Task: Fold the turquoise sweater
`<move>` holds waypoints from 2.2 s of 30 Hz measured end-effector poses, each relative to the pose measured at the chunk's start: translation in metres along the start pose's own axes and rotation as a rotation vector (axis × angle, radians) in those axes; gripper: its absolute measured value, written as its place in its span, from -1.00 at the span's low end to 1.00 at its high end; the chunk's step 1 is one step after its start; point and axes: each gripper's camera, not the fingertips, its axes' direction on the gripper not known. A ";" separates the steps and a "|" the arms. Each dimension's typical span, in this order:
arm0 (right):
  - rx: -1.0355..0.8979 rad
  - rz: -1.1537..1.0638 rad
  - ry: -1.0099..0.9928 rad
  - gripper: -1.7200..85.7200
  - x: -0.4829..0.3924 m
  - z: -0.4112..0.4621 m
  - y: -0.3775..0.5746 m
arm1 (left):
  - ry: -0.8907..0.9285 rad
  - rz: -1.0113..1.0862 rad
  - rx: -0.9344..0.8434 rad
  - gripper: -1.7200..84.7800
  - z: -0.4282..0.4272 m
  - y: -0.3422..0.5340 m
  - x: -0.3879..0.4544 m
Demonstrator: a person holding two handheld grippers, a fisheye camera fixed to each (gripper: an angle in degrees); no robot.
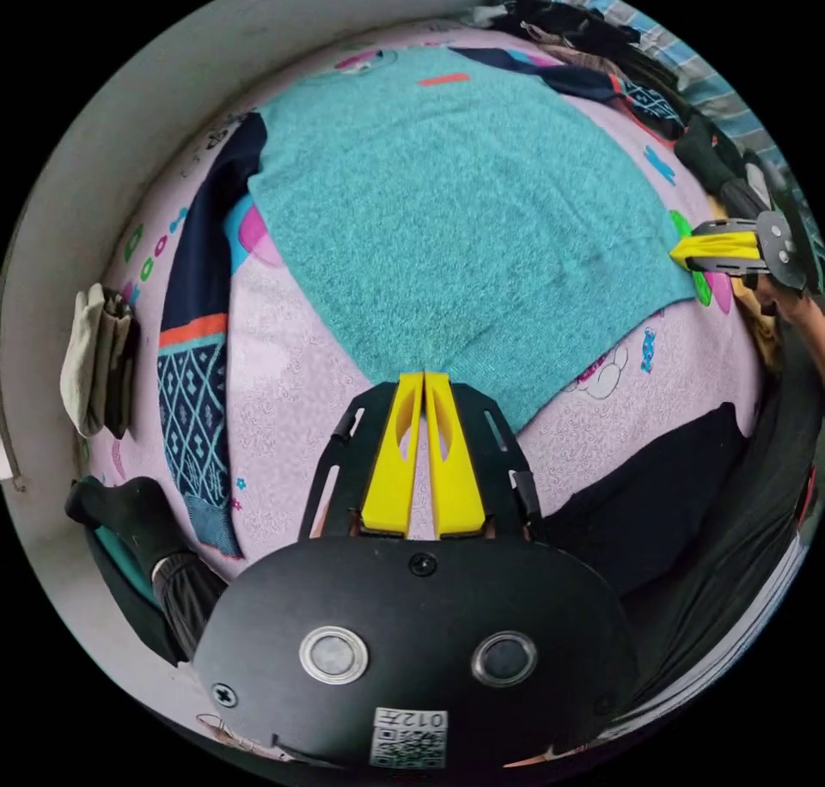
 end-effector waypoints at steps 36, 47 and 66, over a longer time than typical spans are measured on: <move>0.045 0.266 0.006 -0.98 0.104 0.089 -0.076 | 0.049 -0.124 0.106 -0.96 0.073 -0.105 -0.029; -0.097 0.087 -0.185 -0.98 0.030 0.115 -0.040 | 0.152 -0.038 -0.011 -0.95 0.097 -0.084 -0.007; 0.134 -0.468 -0.226 -0.72 -0.184 0.110 0.008 | 0.096 0.593 -0.041 -0.78 0.096 -0.022 0.121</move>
